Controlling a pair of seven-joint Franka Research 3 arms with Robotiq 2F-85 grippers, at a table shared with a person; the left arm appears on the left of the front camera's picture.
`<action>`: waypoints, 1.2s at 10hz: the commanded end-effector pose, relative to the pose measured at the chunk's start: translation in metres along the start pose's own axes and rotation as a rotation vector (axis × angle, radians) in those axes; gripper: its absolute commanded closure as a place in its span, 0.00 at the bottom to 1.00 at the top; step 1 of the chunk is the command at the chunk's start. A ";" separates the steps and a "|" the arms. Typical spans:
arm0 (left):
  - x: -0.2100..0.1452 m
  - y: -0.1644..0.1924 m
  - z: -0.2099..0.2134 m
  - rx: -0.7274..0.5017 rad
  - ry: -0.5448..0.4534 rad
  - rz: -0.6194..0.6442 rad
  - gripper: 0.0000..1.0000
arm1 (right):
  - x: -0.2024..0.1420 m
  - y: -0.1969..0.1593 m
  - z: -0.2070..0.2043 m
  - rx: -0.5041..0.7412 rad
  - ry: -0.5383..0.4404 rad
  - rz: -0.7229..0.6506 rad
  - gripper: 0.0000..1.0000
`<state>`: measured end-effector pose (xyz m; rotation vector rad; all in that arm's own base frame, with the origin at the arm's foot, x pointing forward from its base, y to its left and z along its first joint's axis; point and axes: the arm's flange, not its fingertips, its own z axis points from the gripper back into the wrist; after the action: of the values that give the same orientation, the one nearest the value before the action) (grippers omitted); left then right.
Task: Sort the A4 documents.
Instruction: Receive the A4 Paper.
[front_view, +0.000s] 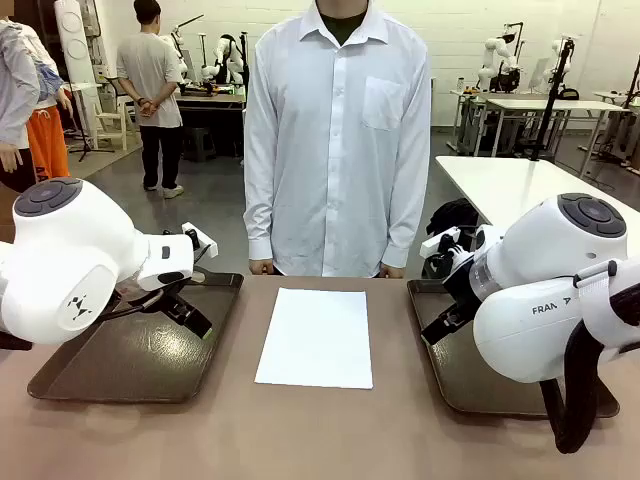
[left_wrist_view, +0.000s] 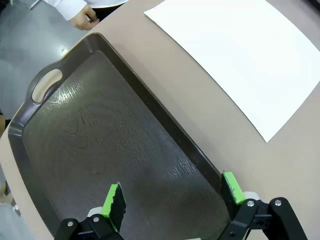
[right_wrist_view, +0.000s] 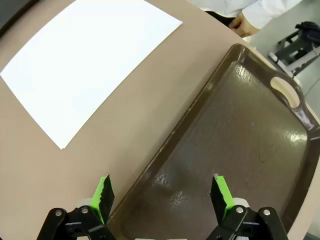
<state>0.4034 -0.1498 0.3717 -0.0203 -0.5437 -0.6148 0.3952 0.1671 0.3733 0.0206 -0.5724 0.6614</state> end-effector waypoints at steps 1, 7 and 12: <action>0.000 0.000 0.000 0.000 0.000 0.000 0.00 | 0.000 0.000 0.000 0.000 0.000 0.000 0.00; 0.000 0.000 0.000 0.000 0.000 0.000 0.00 | 0.000 0.000 0.000 0.000 0.000 0.000 0.00; 0.000 0.000 0.000 0.000 0.000 0.000 0.00 | 0.000 0.000 0.000 0.000 0.000 0.000 0.00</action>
<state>0.4033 -0.1503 0.3717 -0.0200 -0.5437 -0.6160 0.3952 0.1672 0.3733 0.0202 -0.5725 0.6619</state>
